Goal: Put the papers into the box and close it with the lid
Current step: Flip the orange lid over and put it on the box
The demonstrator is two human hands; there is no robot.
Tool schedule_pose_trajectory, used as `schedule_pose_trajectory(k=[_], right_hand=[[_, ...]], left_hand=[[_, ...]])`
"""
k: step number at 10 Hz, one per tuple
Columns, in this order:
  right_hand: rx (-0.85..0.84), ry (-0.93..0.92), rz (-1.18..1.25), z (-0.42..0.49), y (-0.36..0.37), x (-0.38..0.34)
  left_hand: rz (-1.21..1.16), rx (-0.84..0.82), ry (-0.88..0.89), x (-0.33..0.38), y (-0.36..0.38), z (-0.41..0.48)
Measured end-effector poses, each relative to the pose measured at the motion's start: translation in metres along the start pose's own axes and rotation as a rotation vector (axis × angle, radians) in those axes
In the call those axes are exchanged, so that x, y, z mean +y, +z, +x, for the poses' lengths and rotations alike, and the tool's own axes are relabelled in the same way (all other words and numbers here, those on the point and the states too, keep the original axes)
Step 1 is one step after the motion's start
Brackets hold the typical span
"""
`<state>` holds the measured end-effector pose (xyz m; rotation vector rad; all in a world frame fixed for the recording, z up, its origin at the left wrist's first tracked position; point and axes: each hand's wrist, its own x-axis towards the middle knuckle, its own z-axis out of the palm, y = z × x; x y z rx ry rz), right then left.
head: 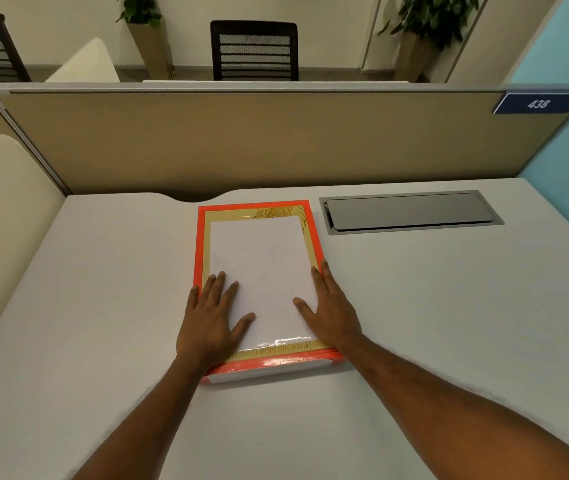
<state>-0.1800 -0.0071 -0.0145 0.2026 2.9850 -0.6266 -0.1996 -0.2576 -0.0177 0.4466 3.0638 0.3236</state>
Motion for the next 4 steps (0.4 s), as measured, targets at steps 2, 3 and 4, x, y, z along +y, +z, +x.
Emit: schedule_pose_trajectory(k=[2,3,4], right_hand=[[-0.068,-0.017,-0.123,-0.003,-0.014,0.0],[-0.078,-0.054,-0.189,-0.006,-0.026,0.002],[-0.053,-0.11,-0.242,-0.019,-0.04,0.015]], left_hand=[[-0.005,-0.026,-0.013,0.004,-0.009,-0.006],[0.003,-0.058,-0.018,0.009,-0.019,-0.009],[0.033,-0.08,0.014,0.025,-0.032,-0.011]])
